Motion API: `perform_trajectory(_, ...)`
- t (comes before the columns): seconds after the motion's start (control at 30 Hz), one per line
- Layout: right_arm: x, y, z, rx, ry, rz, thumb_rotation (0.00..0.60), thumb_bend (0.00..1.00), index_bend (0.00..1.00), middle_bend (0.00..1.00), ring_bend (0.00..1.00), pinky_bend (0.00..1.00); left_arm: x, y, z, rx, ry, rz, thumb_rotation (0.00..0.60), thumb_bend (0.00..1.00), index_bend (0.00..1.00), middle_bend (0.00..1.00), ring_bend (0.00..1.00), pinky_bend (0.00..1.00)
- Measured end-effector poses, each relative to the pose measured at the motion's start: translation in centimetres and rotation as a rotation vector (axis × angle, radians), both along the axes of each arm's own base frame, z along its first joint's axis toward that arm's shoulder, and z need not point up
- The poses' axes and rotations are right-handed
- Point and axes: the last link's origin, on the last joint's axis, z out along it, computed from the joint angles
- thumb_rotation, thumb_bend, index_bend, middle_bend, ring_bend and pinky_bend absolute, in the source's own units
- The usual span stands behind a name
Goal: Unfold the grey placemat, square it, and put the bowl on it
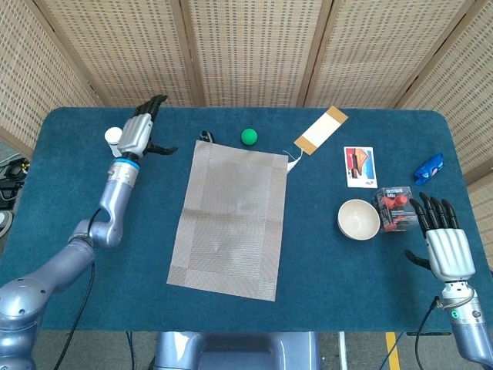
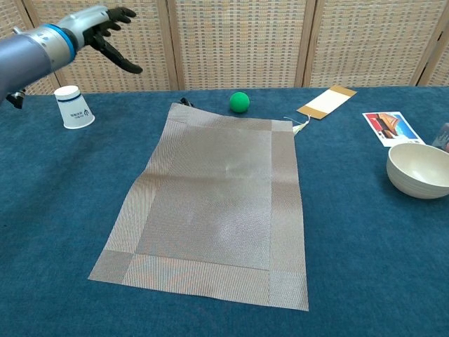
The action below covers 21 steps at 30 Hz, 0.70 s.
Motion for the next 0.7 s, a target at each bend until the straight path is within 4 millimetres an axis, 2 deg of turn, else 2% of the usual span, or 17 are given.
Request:
perform_trajectory(0.17,1.2,0.3,-0.5,0.069,0.027,0.071,0.6,0.0,0.01,0.0,0.0,0.0,-2.1,-1.5,3.4,0.048,0.052,-0.034,0.6,0.01,0.0,0.0,0.0,0.0)
perform_trajectory(0.3,2.9,0.3,-1.2,0.169,0.047,0.177,0.6,0.0,0.05,0.0,0.0,0.0,-3.6,-4.1,5.7,0.064,0.12,-0.064,0.6,0.0,0.0,0.0,0.0,0.0)
perform_trajectory(0.5,6.3,-0.3,-2.9,0.372,0.063,0.367,0.6,0.0,0.09,0.0,0.0,0.0,-5.5,-10.1,8.2,0.078,0.207,-0.079,0.6,0.0,0.0,0.0,0.0,0.0)
perform_trajectory(0.7,9.9,-1.0,-5.6,0.543,0.072,0.495,0.6,0.0,0.12,0.0,0.0,0.0,-7.8,-16.9,10.0,0.078,0.297,0.015,0.6,0.0,0.0,0.0,0.0,0.0)
